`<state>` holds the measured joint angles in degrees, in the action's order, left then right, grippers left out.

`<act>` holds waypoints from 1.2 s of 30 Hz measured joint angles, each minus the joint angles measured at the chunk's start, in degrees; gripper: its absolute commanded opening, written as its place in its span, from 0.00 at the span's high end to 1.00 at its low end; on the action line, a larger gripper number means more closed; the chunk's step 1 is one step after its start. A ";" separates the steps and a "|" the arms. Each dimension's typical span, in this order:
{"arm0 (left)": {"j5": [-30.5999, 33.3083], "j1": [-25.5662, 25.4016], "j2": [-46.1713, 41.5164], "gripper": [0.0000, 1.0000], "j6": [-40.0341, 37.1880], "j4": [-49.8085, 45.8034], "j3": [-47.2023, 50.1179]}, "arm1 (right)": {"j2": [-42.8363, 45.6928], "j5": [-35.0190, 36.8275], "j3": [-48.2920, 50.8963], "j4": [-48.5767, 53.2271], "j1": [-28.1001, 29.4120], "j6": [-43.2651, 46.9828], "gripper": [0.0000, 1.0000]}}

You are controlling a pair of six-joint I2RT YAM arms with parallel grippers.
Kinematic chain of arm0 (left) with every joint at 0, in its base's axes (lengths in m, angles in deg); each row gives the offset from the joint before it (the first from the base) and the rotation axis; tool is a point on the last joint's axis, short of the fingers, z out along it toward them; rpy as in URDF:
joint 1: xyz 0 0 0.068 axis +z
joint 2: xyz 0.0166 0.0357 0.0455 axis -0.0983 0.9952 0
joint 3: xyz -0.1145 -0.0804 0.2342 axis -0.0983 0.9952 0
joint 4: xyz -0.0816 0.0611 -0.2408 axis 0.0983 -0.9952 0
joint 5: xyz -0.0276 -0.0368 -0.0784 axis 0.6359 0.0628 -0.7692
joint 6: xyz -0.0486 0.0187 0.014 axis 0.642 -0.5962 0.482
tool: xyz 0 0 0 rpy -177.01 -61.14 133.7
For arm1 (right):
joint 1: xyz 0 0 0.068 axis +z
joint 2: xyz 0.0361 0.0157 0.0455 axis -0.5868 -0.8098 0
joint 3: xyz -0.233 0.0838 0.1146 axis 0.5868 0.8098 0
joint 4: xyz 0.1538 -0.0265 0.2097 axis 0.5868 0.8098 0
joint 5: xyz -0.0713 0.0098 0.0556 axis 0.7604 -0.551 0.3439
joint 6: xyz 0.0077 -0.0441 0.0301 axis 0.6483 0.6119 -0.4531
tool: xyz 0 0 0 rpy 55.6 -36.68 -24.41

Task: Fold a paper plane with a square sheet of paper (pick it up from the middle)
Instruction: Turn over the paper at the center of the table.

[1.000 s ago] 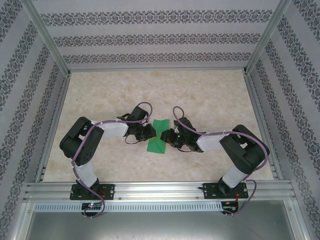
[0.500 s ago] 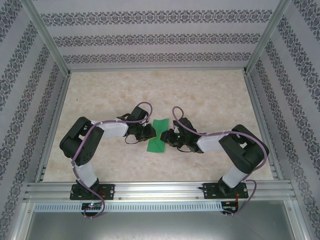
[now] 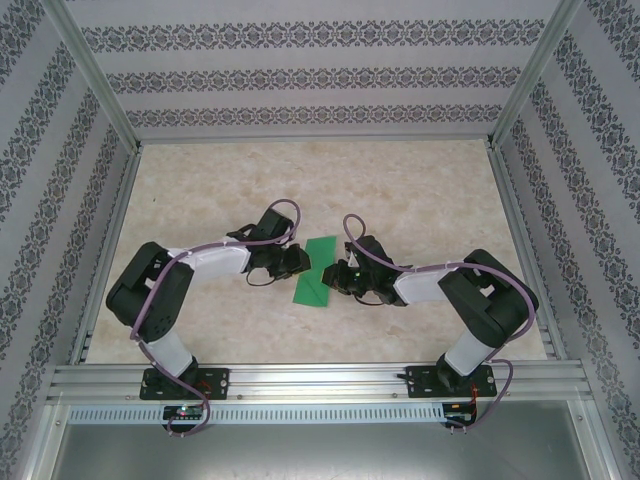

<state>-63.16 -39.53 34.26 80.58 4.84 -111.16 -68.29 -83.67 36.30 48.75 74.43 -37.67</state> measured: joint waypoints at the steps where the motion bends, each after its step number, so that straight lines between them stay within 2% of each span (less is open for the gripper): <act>1: 0.44 0.00 -0.76 0.77 -0.17 -0.44 0.00 | 0.20 -0.07 -0.15 0.50 0.00 0.15 0.88; 8: 4.72 0.00 -7.23 0.75 -1.27 -4.13 0.00 | 3.26 -0.04 -3.34 7.45 0.00 2.19 0.95; 11: 6.93 0.02 -10.08 0.75 -1.90 -6.05 -0.20 | 6.54 0.83 -6.54 14.45 0.00 4.44 0.99; 17: 11.58 0.02 -15.41 0.73 -3.28 -10.01 -0.46 | 12.35 8.92 -19.93 38.16 0.13 11.85 1.00; 22: 16.85 0.11 -20.24 0.71 -4.50 -13.57 -0.52 | 13.68 23.28 -35.65 63.41 2.45 17.35 1.00; 25: 20.15 0.13 -23.50 0.70 -4.96 -14.95 -0.52 | 11.43 33.14 -43.54 78.18 5.01 18.01 1.00; 29: 23.58 0.50 -26.69 0.69 -5.09 -15.74 -0.48 | 4.72 42.93 -50.10 92.98 8.50 17.64 0.99; 32: 25.51 0.66 -28.15 0.69 -5.05 -15.76 0.26 | -1.60 46.29 -52.13 99.14 10.36 17.49 0.96; 36: 27.50 1.25 -30.05 0.69 -4.87 -16.46 2.12 | -10.19 45.97 -54.51 101.02 12.11 17.40 0.94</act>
<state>-35.66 -38.28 4.21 75.70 -11.62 -109.04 -78.47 -37.71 -18.21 149.77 86.54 -20.27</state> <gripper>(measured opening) 0.308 0.052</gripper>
